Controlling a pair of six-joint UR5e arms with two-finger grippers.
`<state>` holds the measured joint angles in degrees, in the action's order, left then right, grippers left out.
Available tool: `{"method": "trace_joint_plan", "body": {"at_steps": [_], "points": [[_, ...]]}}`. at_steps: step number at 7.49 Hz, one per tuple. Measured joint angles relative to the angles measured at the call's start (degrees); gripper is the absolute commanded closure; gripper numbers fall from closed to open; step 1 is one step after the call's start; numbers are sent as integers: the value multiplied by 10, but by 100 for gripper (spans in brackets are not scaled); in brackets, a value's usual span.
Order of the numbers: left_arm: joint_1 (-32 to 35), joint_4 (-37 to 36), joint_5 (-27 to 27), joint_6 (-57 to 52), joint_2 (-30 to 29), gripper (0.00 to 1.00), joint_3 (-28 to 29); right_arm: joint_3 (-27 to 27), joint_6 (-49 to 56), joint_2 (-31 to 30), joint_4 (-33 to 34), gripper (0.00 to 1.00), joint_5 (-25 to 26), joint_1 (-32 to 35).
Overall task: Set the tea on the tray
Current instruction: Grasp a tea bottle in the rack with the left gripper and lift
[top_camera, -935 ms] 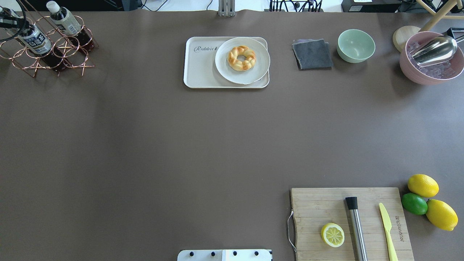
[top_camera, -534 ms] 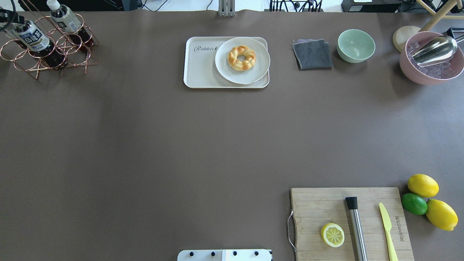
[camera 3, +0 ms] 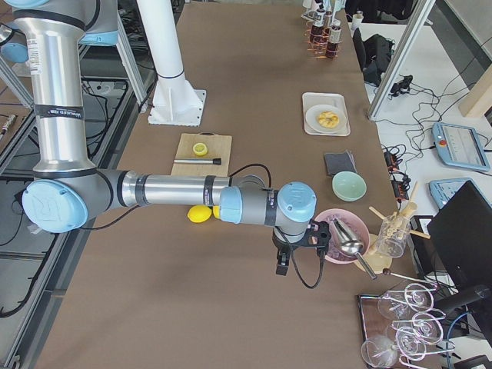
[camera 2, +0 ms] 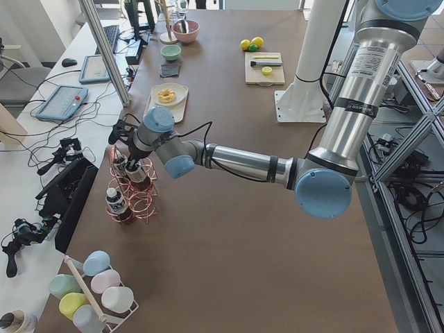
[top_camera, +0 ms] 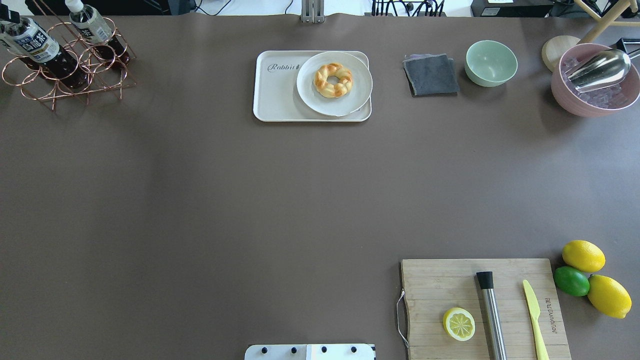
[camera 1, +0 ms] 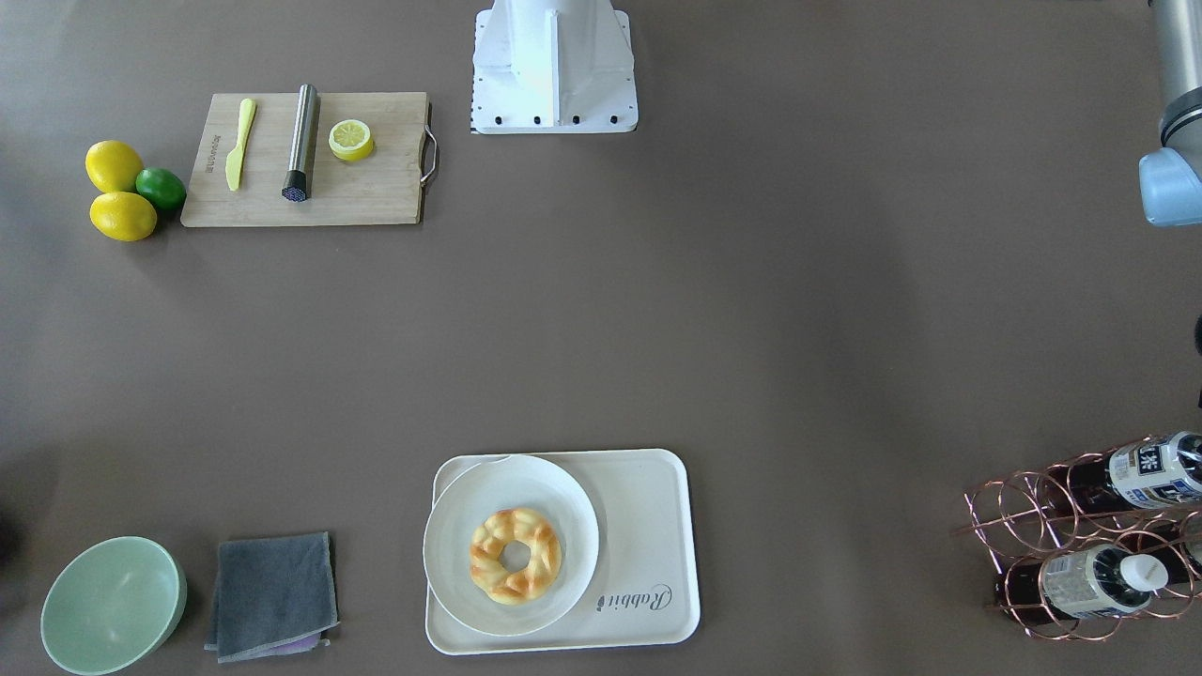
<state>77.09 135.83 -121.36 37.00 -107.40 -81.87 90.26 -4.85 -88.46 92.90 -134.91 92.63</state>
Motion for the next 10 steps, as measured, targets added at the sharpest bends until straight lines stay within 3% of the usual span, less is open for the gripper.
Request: {"method": "trace_joint_plan", "body": {"at_steps": [3, 7, 10], "points": [[8, -51, -2, -3, 2, 100, -45, 3, 1, -12, -1, 0, -6, 4], [29, -90, -16, -7, -9, 100, -57, 4, 1, -20, -1, 0, -9, 7], [58, -187, -43, -31, -38, 100, -96, 2, 0, -20, -1, 0, -9, 7]]}}
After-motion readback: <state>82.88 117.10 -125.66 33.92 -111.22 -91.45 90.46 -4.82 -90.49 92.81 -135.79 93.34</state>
